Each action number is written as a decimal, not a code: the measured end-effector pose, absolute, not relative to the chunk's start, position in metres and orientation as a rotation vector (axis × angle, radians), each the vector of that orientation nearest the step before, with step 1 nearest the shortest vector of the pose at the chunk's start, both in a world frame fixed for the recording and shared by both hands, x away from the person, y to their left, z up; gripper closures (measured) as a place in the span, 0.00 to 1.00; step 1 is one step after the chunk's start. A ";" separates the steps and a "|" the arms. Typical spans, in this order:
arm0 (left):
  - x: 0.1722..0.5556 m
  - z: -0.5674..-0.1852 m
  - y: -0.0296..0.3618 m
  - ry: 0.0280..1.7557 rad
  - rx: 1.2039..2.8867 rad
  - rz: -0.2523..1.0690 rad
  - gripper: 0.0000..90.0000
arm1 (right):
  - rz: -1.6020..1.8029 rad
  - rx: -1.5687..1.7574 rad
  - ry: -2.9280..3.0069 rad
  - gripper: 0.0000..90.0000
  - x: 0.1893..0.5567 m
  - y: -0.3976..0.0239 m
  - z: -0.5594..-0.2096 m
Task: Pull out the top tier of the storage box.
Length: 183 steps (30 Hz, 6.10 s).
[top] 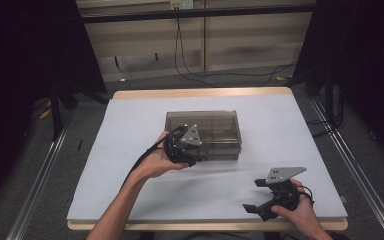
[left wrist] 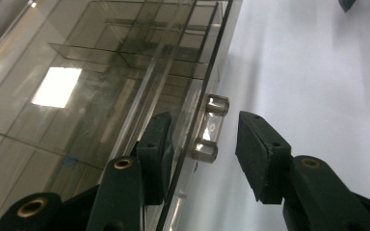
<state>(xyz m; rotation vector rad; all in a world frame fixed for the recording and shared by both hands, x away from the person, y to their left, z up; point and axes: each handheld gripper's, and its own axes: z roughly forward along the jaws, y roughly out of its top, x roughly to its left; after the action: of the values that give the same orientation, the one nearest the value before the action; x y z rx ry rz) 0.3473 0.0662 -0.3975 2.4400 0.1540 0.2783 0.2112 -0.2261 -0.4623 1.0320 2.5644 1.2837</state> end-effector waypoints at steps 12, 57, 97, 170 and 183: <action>0.348 -0.400 0.062 0.143 2.452 0.299 0.68 | 1.285 1.030 2.566 0.06 0.212 -0.226 -0.463; 0.337 -0.404 0.065 0.092 2.454 0.314 0.76 | 1.278 1.031 2.570 0.05 0.211 -0.226 -0.463; 0.324 -0.401 0.069 0.032 2.479 0.223 0.79 | 1.271 1.032 2.581 0.05 0.211 -0.225 -0.463; 0.296 -0.388 0.099 0.238 2.316 0.341 0.30 | 1.285 1.043 2.568 0.05 0.213 -0.226 -0.463; 0.283 -0.395 0.137 0.413 2.226 0.438 0.16 | 1.284 1.044 2.569 0.05 0.212 -0.226 -0.463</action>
<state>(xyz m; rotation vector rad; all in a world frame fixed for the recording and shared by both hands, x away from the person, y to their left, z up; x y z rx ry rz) 0.2835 0.1368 -0.3953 2.2259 0.4135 0.4378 0.2124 -0.2261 -0.4628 1.0439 2.5688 1.2836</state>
